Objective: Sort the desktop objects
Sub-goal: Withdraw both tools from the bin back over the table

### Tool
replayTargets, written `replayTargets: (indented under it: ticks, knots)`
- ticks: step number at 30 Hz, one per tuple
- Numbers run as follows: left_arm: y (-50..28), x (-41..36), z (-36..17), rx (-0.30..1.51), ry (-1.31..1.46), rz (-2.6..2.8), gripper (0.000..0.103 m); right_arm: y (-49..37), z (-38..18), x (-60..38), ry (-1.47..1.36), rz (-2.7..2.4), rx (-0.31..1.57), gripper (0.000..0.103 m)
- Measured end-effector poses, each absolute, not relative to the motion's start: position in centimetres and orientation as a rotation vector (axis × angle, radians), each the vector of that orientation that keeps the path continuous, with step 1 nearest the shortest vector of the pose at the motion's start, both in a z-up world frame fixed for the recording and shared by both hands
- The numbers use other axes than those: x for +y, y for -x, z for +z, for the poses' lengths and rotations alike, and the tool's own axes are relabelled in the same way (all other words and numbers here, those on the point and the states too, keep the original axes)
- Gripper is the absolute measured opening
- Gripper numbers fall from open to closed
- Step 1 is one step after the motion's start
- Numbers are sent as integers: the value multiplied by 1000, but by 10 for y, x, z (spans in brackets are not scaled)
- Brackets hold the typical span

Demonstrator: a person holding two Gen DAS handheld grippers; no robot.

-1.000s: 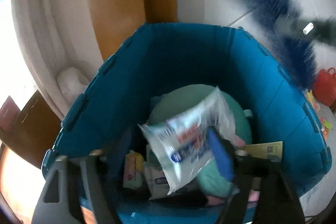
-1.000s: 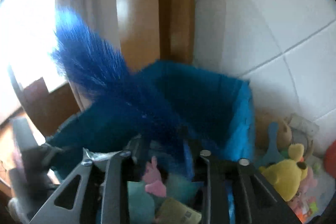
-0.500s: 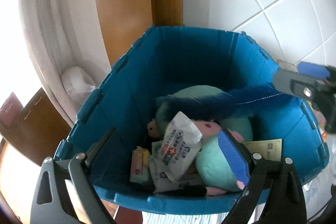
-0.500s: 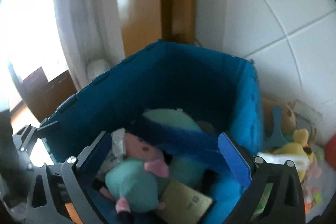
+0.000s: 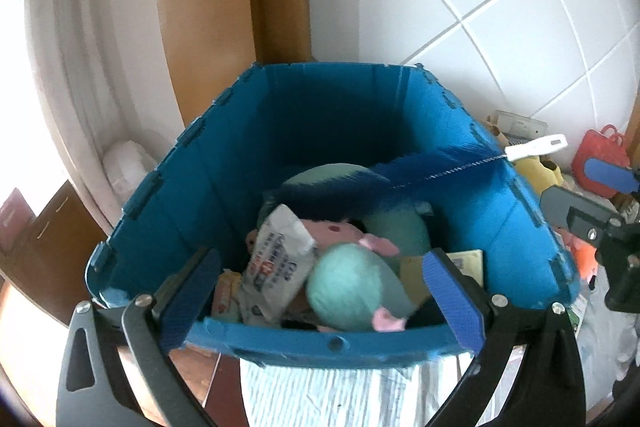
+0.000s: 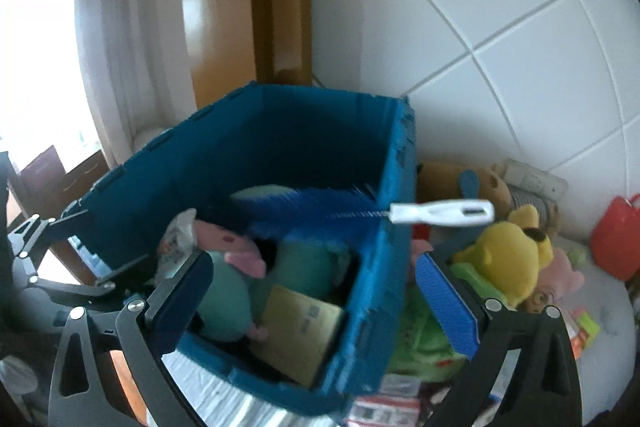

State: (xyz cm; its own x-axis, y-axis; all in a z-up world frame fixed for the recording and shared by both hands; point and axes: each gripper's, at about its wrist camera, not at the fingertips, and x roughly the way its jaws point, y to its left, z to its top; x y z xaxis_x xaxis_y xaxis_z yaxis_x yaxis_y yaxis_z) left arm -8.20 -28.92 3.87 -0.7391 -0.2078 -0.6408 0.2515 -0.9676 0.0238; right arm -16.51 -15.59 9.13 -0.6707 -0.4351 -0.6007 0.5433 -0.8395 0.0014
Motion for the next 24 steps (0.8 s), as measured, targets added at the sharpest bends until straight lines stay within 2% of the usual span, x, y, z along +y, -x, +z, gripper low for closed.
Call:
replayTargets:
  ticks: [13, 24]
  knots:
    - [57, -204, 37, 53, -1004, -2768, 103, 126, 83, -61, -800, -2544, 225, 103]
    - [50, -125, 32, 4, -1044, -2846, 103, 99, 64, 35, -908, -2640, 104, 103]
